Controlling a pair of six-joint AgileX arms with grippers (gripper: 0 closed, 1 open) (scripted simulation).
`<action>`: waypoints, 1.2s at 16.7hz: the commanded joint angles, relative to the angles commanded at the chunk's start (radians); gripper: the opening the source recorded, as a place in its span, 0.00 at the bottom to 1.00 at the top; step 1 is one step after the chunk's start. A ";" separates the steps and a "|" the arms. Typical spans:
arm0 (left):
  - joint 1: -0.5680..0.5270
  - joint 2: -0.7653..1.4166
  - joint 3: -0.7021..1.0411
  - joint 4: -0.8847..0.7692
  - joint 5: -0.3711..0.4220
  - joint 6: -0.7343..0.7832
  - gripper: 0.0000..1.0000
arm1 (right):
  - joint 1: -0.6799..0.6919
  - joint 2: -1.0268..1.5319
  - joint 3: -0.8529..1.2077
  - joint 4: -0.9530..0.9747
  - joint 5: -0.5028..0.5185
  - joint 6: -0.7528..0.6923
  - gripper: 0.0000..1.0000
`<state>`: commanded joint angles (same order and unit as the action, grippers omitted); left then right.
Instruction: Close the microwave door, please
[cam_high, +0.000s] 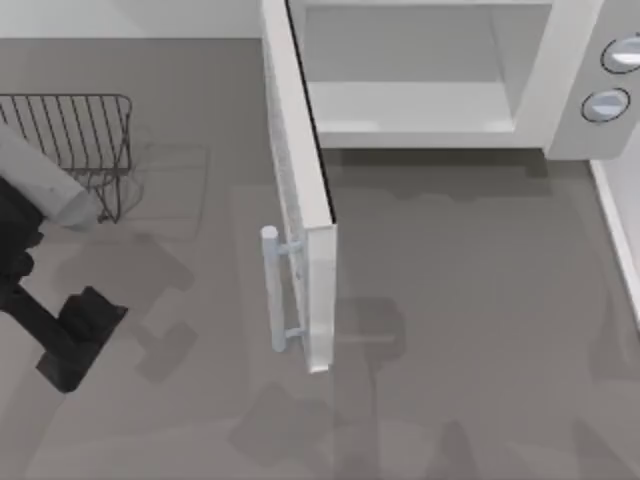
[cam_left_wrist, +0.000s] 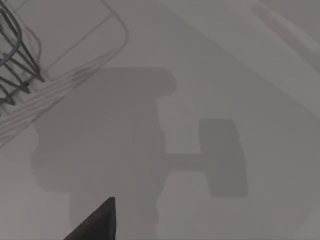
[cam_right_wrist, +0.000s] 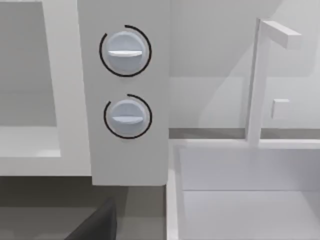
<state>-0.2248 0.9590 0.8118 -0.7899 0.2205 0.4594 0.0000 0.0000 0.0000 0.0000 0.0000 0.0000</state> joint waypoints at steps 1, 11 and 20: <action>-0.015 0.074 0.078 -0.061 0.017 0.038 1.00 | 0.000 0.000 0.000 0.000 0.000 0.000 1.00; -0.134 0.680 0.866 -0.558 0.170 0.372 1.00 | 0.000 0.000 0.000 0.000 0.000 0.000 1.00; -0.167 0.860 1.227 -0.705 0.227 0.499 1.00 | 0.000 0.000 0.000 0.000 0.000 0.000 1.00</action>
<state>-0.3917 1.8195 2.0389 -1.4949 0.4480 0.9589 0.0000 0.0000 0.0000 0.0000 0.0000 0.0000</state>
